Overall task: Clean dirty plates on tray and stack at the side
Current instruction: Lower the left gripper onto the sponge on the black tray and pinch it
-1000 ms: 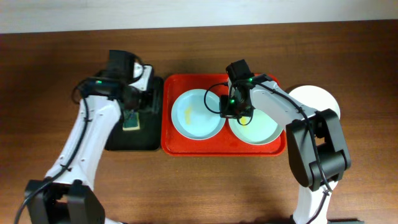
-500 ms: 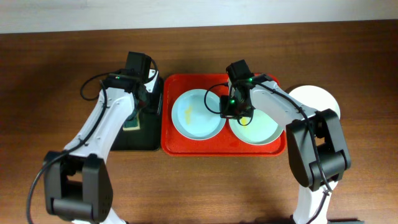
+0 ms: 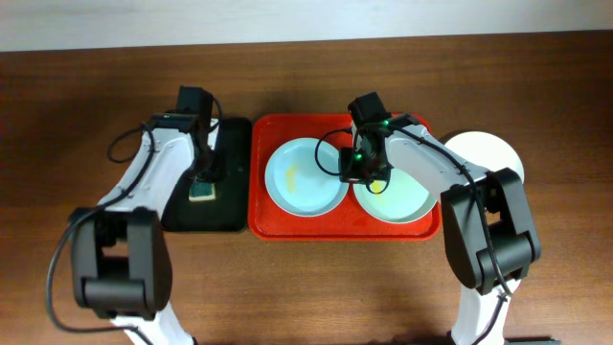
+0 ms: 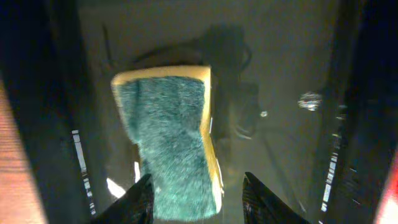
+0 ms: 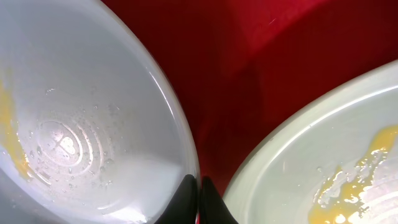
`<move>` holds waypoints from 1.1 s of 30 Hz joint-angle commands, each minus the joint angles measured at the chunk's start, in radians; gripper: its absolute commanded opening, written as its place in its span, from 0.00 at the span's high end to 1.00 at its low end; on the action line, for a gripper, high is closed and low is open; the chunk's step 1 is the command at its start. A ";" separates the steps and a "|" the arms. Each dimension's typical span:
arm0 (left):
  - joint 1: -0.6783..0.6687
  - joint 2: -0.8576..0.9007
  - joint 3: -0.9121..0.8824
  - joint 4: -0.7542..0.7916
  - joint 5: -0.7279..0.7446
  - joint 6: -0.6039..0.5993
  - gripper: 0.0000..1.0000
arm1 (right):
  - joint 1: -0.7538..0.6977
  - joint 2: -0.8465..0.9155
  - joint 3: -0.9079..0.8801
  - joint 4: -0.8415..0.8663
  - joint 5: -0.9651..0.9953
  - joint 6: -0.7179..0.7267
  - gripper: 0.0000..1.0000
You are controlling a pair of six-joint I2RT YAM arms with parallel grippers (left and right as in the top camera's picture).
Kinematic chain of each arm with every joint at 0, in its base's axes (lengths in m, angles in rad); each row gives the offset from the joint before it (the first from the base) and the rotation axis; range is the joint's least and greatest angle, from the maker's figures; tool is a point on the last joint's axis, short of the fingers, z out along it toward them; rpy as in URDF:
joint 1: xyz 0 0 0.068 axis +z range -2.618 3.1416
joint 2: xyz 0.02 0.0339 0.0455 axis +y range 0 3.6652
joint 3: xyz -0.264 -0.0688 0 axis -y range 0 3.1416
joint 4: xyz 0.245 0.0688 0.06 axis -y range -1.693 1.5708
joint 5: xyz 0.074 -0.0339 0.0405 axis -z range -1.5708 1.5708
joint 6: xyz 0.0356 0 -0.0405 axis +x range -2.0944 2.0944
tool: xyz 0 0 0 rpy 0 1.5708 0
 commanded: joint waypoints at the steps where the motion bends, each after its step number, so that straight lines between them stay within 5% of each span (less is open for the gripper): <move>1: 0.024 0.045 0.000 -0.002 -0.004 -0.010 0.58 | 0.006 -0.018 -0.008 -0.015 0.053 0.004 0.96; 27: 0.070 0.116 0.000 0.059 0.029 -0.010 0.61 | 0.006 -0.018 -0.008 -0.014 0.053 0.004 0.96; 32: 0.077 0.116 0.000 0.058 0.042 -0.010 0.77 | 0.006 -0.018 -0.008 -0.013 0.053 0.004 0.96; 33: 0.077 0.116 0.000 0.059 0.047 -0.010 0.70 | 0.006 -0.018 -0.008 -0.013 0.053 0.004 0.96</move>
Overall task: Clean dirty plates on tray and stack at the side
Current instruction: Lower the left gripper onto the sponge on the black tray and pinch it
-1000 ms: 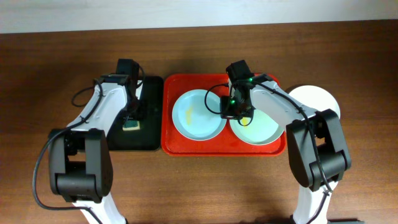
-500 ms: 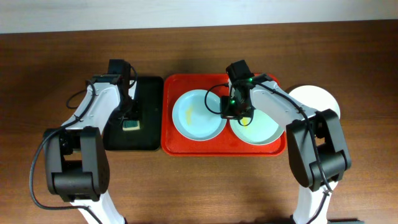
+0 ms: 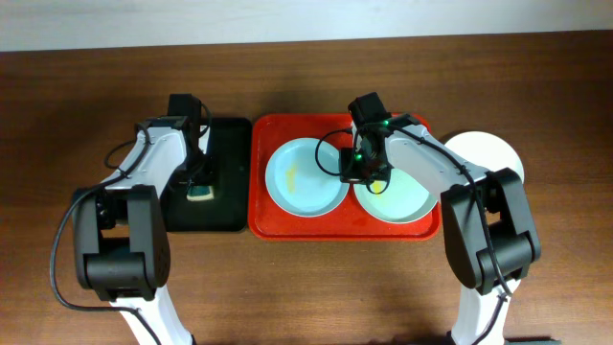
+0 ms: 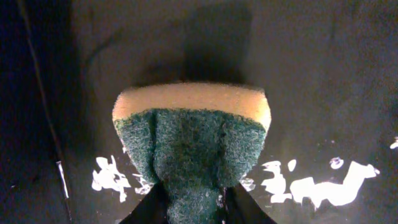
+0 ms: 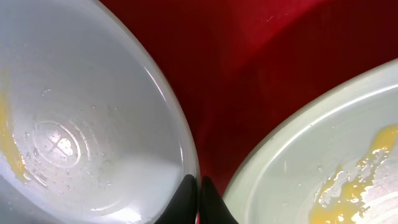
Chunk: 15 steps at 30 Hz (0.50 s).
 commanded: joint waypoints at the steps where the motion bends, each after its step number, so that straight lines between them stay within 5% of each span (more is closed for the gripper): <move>1: 0.007 0.015 0.000 0.003 0.017 -0.007 0.65 | 0.006 -0.018 -0.008 -0.009 0.050 0.005 0.96; 15: 0.067 0.013 0.071 -0.048 0.158 -0.006 0.56 | 0.006 -0.018 -0.008 -0.009 0.050 0.005 0.96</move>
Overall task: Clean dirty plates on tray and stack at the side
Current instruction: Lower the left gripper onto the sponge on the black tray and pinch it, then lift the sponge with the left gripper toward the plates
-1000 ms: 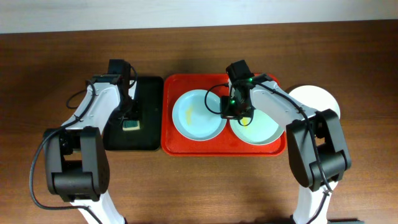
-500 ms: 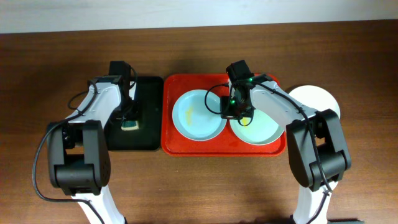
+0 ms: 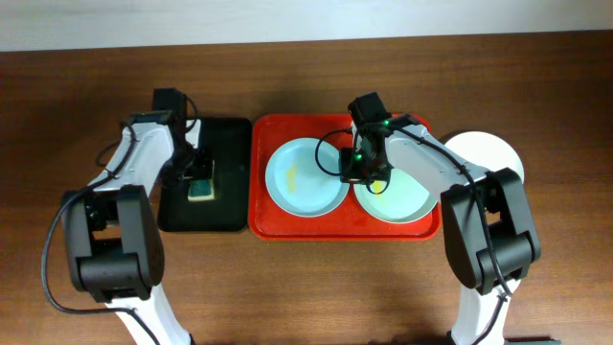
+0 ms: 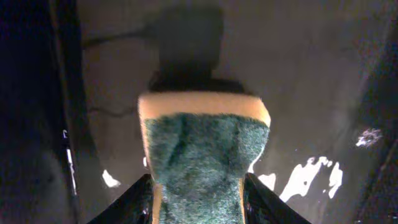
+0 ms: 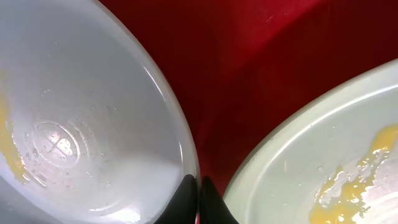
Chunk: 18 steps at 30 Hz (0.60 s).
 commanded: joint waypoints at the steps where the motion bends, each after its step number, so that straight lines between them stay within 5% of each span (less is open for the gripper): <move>1: 0.012 0.013 0.020 -0.007 0.045 -0.002 0.56 | 0.006 -0.018 -0.008 -0.007 0.050 0.005 0.96; 14: 0.012 0.013 -0.009 -0.019 0.014 -0.002 0.60 | 0.006 -0.018 -0.008 -0.006 0.050 0.005 0.95; 15: 0.012 0.013 -0.017 -0.013 0.014 -0.002 0.62 | 0.006 -0.018 -0.008 -0.006 0.050 0.005 0.81; 18: 0.012 0.013 -0.033 0.011 0.014 -0.002 0.71 | 0.006 -0.018 -0.008 -0.007 0.050 0.005 0.75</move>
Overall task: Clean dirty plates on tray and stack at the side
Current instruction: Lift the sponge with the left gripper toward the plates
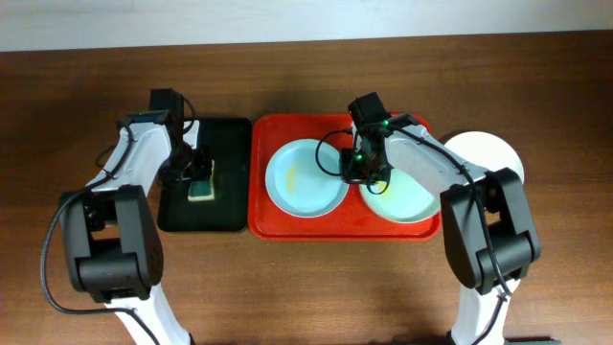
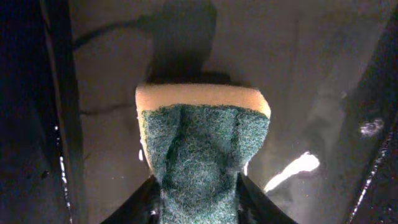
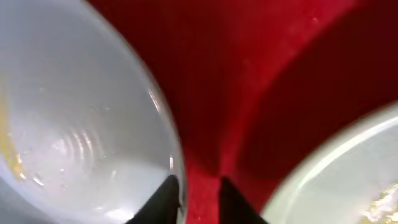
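Two dirty pale plates lie in the red tray: the left plate with yellow smears, and the right plate. My right gripper stands open between them, one finger at the left plate's rim, red tray showing between the fingers. My left gripper is shut on the green-and-yellow sponge, which rests in the black tray.
A clean white plate sits on the wooden table right of the red tray, partly behind my right arm. The black tray's floor is wet and shiny. Both trays stand side by side at mid-table.
My right gripper's fingers, shut on the left plate's rim before, now stand apart with the tray visible between them. My left gripper's fingers have closed in a little on the sponge.
My left gripper first stood open around the sponge in the black tray, then pinched it, then sat wider on it, and now squeezes it again. My right gripper stayed shut on the left plate's rim throughout and has now opened.
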`<move>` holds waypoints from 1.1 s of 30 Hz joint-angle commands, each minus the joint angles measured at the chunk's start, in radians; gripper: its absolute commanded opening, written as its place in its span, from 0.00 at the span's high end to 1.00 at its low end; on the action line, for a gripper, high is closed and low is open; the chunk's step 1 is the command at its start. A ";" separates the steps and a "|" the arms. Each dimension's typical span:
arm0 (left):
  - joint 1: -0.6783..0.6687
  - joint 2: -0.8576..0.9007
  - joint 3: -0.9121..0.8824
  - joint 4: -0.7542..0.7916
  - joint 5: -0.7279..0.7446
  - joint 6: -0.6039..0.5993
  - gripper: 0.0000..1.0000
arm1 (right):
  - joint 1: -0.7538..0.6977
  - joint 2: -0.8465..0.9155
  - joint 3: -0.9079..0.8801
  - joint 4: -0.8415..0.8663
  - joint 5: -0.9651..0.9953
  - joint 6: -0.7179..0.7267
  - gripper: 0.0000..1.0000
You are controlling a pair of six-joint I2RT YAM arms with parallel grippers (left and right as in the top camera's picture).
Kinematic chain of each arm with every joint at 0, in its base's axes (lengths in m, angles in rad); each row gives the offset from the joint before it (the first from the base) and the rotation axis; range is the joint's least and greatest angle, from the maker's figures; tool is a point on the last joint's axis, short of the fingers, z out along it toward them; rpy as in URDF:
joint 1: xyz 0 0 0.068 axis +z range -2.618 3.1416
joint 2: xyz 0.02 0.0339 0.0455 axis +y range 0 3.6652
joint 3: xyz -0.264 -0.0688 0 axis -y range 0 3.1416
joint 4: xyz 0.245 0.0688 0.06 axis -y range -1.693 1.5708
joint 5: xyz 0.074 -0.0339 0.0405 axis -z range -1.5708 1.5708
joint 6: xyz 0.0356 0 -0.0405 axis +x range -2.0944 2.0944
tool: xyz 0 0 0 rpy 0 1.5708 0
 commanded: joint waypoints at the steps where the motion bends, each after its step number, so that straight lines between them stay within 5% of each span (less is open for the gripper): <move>1: 0.003 0.013 -0.030 0.025 -0.006 -0.002 0.75 | 0.005 -0.018 -0.008 -0.004 0.035 0.004 0.75; 6: 0.003 0.013 -0.039 0.035 -0.006 -0.002 0.85 | 0.005 -0.018 -0.008 0.000 0.036 0.005 0.95; 11: 0.003 0.013 -0.039 0.040 -0.006 -0.002 1.00 | 0.005 -0.018 -0.008 0.005 0.035 0.004 0.96; 17: 0.003 -0.026 -0.037 0.064 -0.006 -0.002 1.00 | 0.044 -0.018 -0.008 0.000 0.033 -0.127 0.96; 33: -0.038 -0.340 -0.039 0.058 -0.012 -0.002 1.00 | 0.182 -0.018 -0.011 -0.053 0.172 -0.071 0.96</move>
